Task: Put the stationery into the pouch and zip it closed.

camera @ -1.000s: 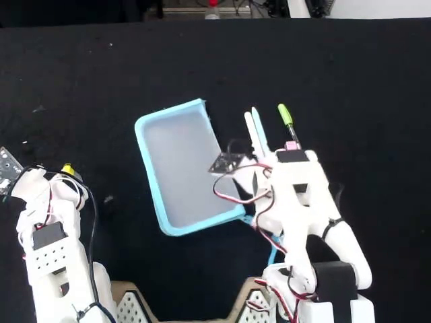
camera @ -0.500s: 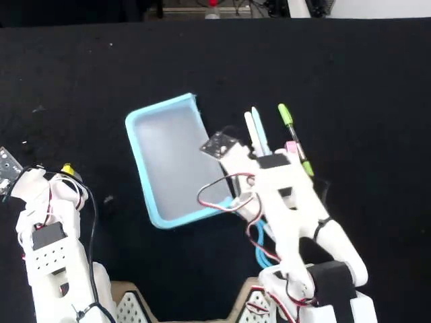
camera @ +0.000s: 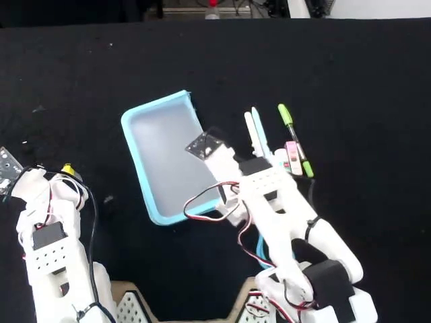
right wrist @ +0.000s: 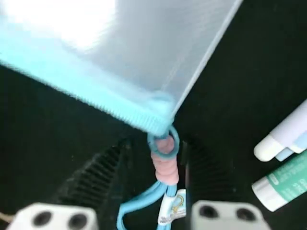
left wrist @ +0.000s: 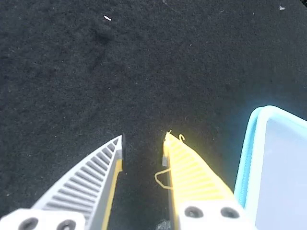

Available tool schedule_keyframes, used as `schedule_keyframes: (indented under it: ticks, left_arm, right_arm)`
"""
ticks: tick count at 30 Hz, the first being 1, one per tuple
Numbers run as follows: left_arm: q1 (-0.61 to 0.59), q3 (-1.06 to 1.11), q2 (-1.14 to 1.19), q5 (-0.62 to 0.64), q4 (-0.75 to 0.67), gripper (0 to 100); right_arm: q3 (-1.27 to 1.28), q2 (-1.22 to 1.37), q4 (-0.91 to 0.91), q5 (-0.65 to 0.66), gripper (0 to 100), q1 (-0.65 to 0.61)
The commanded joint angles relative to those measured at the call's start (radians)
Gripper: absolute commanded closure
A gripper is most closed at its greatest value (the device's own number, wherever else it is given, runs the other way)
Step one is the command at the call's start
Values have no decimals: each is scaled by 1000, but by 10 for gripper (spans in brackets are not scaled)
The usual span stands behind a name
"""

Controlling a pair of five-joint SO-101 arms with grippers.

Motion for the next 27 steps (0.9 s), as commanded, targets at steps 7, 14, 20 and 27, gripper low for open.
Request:
schedule_keyframes:
  ticks: [7, 14, 20, 27]
  left_arm:
    - [7, -65, -11, 5, -20, 859]
    - [7, -65, -11, 5, -20, 859]
    - [7, -62, -11, 5, -20, 859]
    - [7, -62, -11, 5, -20, 859]
  right_arm:
    - [81, -337, 74, 86, 845, 6]
    - [194, -354, 29, 86, 845, 12]
    - [197, -239, -83, 114, 845, 69]
    - [194, -31, -229, 169, 846, 140]
